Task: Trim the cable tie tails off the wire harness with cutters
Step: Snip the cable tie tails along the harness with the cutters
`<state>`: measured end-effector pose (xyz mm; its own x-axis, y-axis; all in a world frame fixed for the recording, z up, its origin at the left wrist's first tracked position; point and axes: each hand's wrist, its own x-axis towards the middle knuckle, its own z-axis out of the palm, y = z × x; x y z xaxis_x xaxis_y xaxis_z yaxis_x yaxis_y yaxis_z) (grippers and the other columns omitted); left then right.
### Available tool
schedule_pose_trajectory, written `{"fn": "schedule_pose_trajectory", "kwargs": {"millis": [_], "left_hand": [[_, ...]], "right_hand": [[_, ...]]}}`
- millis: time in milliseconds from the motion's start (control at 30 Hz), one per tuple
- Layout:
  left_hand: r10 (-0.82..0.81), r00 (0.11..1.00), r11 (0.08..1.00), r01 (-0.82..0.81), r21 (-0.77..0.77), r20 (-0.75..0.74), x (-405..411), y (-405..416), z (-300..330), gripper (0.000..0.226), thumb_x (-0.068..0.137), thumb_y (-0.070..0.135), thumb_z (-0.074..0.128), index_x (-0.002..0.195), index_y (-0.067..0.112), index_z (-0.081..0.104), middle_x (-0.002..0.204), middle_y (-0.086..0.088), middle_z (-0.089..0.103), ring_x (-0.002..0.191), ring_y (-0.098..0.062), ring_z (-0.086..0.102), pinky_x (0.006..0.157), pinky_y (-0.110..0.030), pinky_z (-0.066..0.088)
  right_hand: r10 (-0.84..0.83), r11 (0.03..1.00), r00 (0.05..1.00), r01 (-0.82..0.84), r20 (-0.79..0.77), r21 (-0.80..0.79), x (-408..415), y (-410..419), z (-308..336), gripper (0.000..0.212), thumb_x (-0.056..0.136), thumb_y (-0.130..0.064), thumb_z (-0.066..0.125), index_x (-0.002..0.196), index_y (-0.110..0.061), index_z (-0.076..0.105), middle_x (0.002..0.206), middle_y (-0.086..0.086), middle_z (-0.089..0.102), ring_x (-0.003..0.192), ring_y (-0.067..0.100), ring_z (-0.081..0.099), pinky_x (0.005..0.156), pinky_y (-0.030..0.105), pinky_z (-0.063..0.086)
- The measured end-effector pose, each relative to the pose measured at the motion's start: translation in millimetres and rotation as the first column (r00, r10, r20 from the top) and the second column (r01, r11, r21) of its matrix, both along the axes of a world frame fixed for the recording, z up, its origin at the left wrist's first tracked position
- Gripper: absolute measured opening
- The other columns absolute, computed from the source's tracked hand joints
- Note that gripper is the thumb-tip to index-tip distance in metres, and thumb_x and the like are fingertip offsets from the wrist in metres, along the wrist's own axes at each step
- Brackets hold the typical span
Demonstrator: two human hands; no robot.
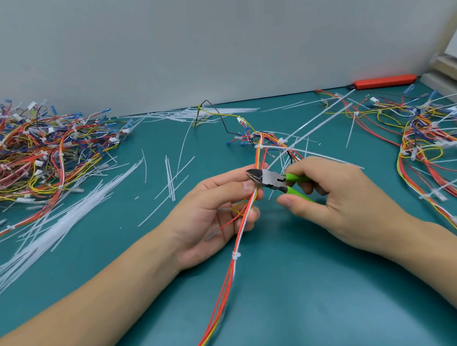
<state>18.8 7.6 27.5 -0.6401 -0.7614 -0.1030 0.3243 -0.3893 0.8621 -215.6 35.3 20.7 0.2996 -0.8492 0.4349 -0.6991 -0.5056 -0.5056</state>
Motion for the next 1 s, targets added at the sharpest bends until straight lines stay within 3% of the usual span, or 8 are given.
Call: {"fn": "schedule_pose_trajectory", "kwargs": {"millis": [133, 333, 533, 733, 1000], "left_hand": [[0.006, 1.000, 1.000, -0.006, 0.005, 0.007, -0.4, -0.9, -0.1, 0.030, 0.090, 0.010, 0.063, 0.119, 0.011, 0.070, 0.083, -0.004, 0.062, 0.052, -0.013, 0.055, 0.052, -0.021, 0.044], [0.008, 1.000, 1.000, -0.007, -0.014, 0.022, -1.1, -1.7, -1.5, 0.030, 0.091, 0.009, 0.062, 0.120, 0.010, 0.070, 0.084, -0.004, 0.061, 0.054, -0.013, 0.051, 0.053, -0.022, 0.043], [0.000, 1.000, 1.000, 0.000, -0.008, 0.021, -0.5, -1.5, -1.3, 0.037, 0.085, 0.013, 0.068, 0.123, 0.010, 0.069, 0.084, -0.003, 0.060, 0.053, -0.014, 0.052, 0.053, -0.022, 0.043], [0.013, 1.000, 1.000, -0.013, 0.013, 0.011, -1.0, -1.1, -0.8, 0.038, 0.083, 0.011, 0.069, 0.122, 0.009, 0.069, 0.082, -0.004, 0.062, 0.051, -0.014, 0.054, 0.051, -0.022, 0.044], [0.016, 0.999, 0.999, -0.017, 0.039, 0.033, -0.4, 0.8, 2.7, 0.044, 0.086, 0.010, 0.065, 0.129, 0.004, 0.063, 0.082, -0.004, 0.061, 0.051, -0.014, 0.056, 0.052, -0.023, 0.046]], "right_hand": [[0.008, 0.999, 0.998, -0.010, 0.057, 0.030, 1.2, 1.2, -1.1, 0.036, 0.092, -0.059, 0.059, 0.110, -0.028, 0.064, 0.093, -0.013, 0.061, 0.090, 0.015, 0.058, 0.078, 0.033, 0.049], [-0.011, 1.000, 0.998, 0.010, 0.063, 0.007, 0.6, 3.4, 0.8, 0.047, 0.090, -0.059, 0.059, 0.122, -0.025, 0.066, 0.106, -0.017, 0.064, 0.101, 0.010, 0.059, 0.091, 0.033, 0.049], [0.001, 1.000, 0.997, -0.001, 0.081, 0.003, 1.9, 3.1, 2.3, 0.040, 0.091, -0.057, 0.061, 0.109, -0.022, 0.068, 0.090, -0.011, 0.062, 0.086, 0.015, 0.060, 0.078, 0.041, 0.051], [-0.005, 1.000, 1.000, 0.006, 0.025, -0.022, 0.3, 1.6, 6.7, 0.036, 0.091, -0.059, 0.060, 0.101, -0.024, 0.068, 0.078, -0.012, 0.053, 0.075, 0.001, 0.051, 0.067, 0.015, 0.036], [-0.006, 1.000, 1.000, 0.006, 0.001, -0.022, -0.2, 1.8, 5.7, 0.035, 0.092, -0.059, 0.059, 0.101, -0.026, 0.066, 0.079, -0.012, 0.053, 0.076, 0.004, 0.052, 0.067, 0.016, 0.036]]}}
